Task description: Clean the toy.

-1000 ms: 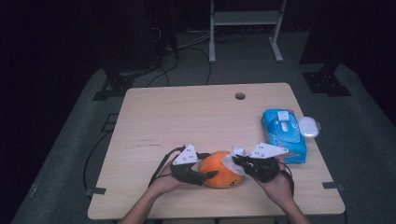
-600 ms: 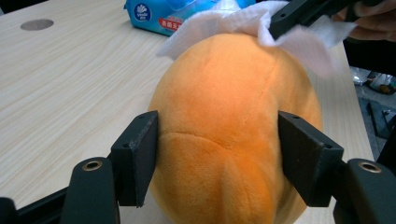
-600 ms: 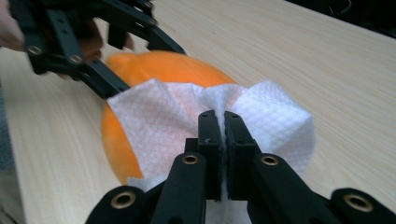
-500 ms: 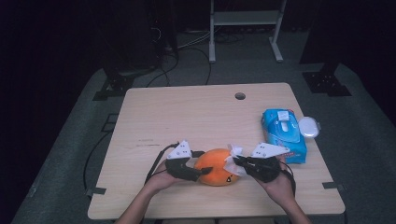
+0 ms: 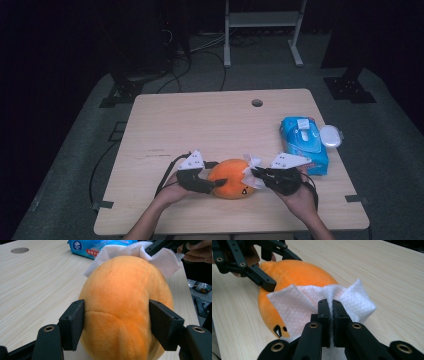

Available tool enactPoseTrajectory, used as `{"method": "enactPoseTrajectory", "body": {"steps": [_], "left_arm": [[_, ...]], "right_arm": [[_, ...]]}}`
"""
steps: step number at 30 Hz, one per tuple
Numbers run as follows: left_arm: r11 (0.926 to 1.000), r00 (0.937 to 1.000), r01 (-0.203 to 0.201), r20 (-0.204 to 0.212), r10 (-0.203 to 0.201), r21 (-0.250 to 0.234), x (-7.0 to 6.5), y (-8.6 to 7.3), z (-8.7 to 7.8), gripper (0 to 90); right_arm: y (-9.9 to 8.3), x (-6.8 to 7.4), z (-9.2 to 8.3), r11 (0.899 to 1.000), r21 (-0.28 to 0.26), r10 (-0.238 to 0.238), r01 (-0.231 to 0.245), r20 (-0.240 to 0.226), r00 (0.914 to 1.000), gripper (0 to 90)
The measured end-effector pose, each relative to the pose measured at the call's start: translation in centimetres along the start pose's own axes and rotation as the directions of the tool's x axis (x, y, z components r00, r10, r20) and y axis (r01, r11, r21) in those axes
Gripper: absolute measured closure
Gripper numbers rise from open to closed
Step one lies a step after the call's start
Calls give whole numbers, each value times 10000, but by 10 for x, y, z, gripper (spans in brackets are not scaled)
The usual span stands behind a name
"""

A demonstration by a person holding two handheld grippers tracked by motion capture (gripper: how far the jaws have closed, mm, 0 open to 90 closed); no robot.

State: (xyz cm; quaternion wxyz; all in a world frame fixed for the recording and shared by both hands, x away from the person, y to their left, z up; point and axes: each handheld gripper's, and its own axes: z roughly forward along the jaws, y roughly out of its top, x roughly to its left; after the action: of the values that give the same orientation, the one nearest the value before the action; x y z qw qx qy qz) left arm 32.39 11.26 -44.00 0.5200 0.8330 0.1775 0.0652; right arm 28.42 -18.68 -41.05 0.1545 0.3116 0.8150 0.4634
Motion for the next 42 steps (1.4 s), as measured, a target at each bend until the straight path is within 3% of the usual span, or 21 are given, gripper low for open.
{"method": "enactPoseTrajectory", "body": {"steps": [4,7,12,15,17,20,26,32,34,38,42], "left_arm": [[10000,10000,9,39,-9,-21,0,0,0,323],[10000,10000,-34,90,34,-1,1,0,0,323],[10000,9999,16,120,-16,35,2,-1,-1,322],[9999,9998,131,172,-130,-31,2,-2,0,320],[9999,9997,104,200,-104,-14,1,-2,0,319],[10000,9997,56,219,-56,14,1,-2,0,318],[9999,9998,-111,154,110,63,-3,-1,2,317],[9998,9996,-175,220,173,74,-4,0,2,318],[9996,9995,-260,192,258,89,-5,0,3,318],[9991,9991,-390,164,388,160,-10,2,5,306],[9985,9985,-409,368,395,372,-12,7,5,229]], "right_arm": [[6,7,-2,9994,-338,-53,42,-338,9994,857],[5,9,2,9995,-174,-258,253,-318,9992,857],[-3,-4,3,9998,82,176,-175,-69,9998,853],[-2,-5,0,9992,-110,392,-394,-167,9991,854],[2,0,-1,9992,-308,262,-273,-374,9990,853],[3,5,2,9998,-193,-46,38,-404,9992,851],[-4,-7,3,9989,163,434,-432,-116,9990,850],[7,3,-3,9987,-421,255,-277,-519,9983,841],[7,5,-1,9994,-322,144,-161,-520,9985,835],[-1,1,5,9991,-41,411,-415,-687,9968,841],[-2,4,6,9994,172,322,-310,-806,9962,848]]}}
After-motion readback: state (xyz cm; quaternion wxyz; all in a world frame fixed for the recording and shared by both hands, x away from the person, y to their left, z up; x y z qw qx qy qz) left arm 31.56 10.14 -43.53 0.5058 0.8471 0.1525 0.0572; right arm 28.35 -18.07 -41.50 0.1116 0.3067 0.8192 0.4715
